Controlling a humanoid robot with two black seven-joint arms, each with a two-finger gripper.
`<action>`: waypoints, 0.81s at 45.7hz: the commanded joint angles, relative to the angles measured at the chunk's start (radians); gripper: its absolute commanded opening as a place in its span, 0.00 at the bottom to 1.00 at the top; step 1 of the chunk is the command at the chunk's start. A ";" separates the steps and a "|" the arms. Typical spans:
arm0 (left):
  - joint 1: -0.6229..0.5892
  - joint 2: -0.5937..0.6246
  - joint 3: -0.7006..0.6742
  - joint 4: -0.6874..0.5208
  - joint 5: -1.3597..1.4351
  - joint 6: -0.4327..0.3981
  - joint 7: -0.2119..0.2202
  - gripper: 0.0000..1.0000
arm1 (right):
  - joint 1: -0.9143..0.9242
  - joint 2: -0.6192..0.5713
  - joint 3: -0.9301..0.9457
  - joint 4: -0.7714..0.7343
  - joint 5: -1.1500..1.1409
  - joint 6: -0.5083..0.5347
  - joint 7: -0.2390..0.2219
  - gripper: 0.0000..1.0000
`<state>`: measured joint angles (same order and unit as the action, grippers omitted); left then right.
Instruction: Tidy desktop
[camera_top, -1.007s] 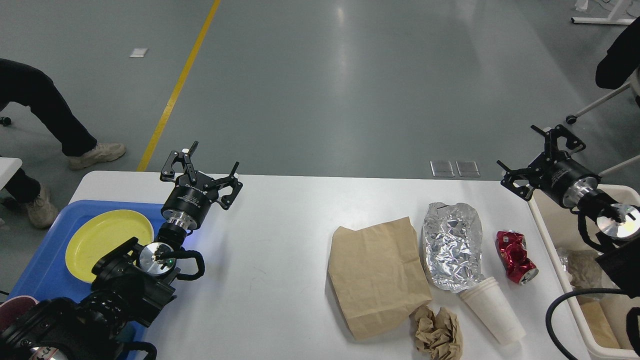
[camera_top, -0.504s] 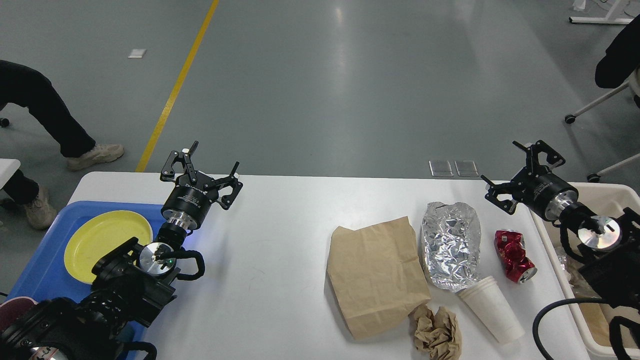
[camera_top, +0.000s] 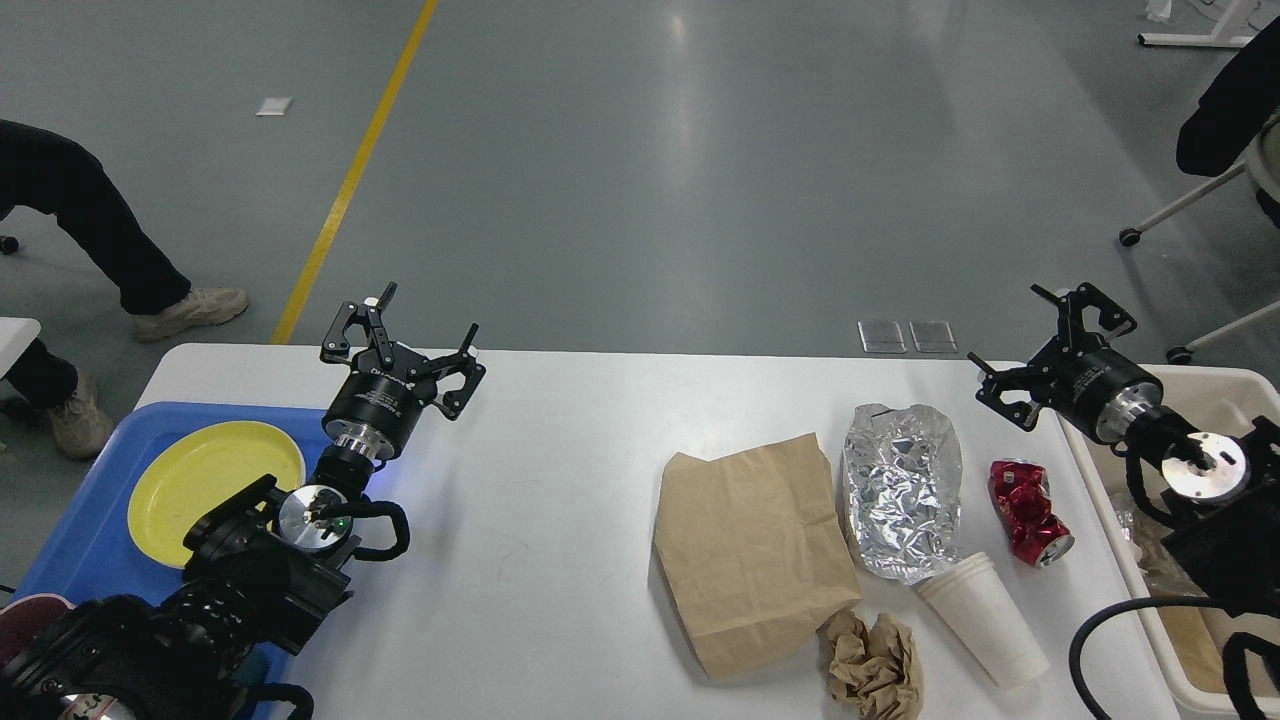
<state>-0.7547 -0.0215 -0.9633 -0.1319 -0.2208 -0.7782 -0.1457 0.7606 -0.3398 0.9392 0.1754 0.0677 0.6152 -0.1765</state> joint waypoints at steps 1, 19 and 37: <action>0.000 0.000 0.000 0.000 0.000 -0.001 0.000 0.97 | 0.009 -0.013 0.000 -0.010 0.000 0.001 0.000 1.00; 0.000 0.000 0.000 0.000 0.000 -0.001 0.000 0.97 | 0.052 -0.149 -0.003 -0.008 -0.015 0.001 0.000 1.00; 0.000 0.000 0.000 0.000 0.001 0.000 0.000 0.97 | 0.051 -0.398 -0.486 -0.030 -0.086 0.011 0.000 1.00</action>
<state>-0.7547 -0.0215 -0.9633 -0.1319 -0.2204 -0.7782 -0.1457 0.8042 -0.6525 0.6186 0.1351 0.0138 0.6213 -0.1764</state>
